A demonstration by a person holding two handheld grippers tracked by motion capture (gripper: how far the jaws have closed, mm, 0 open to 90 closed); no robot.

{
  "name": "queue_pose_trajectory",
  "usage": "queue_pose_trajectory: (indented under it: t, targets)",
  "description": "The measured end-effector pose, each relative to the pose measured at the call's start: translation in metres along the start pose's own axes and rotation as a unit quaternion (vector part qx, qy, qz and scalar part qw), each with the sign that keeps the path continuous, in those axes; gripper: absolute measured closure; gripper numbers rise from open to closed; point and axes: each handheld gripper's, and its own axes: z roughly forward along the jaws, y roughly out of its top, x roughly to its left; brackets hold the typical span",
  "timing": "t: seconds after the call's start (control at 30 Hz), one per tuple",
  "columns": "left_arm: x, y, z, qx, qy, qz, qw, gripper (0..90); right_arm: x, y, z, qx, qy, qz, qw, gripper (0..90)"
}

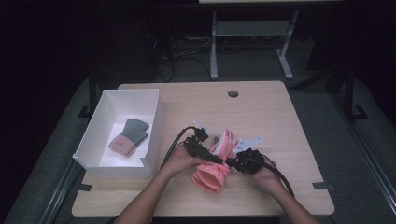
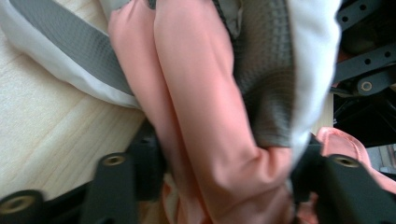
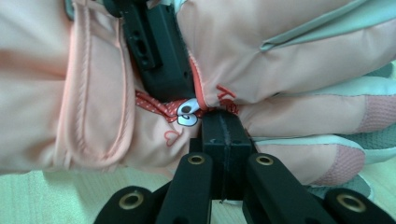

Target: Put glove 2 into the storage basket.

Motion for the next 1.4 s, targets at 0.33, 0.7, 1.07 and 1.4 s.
queue_pose_trajectory:
  t: [0.33,0.7,1.07,1.4]
  targets:
    - [-0.004,0.001,-0.006,-0.011,-0.009,0.006,0.9999,58.3,-0.004,-0.004,-0.022,-0.021,0.022,0.020,0.9993,74.9]
    - [-0.019,0.004,-0.026,-0.033,0.011,0.007,0.9993,58.5,-0.009,-0.024,-0.058,-0.037,-0.010,0.069,0.9969,42.1]
    - [-0.042,0.010,-0.064,-0.064,0.040,0.000,0.9972,58.2,-0.009,-0.055,-0.058,-0.022,-0.066,0.084,0.9940,11.9]
    - [-0.063,0.021,-0.111,-0.072,0.069,0.000,0.9950,58.0,-0.014,-0.058,-0.054,-0.025,-0.076,0.080,0.9936,8.5]
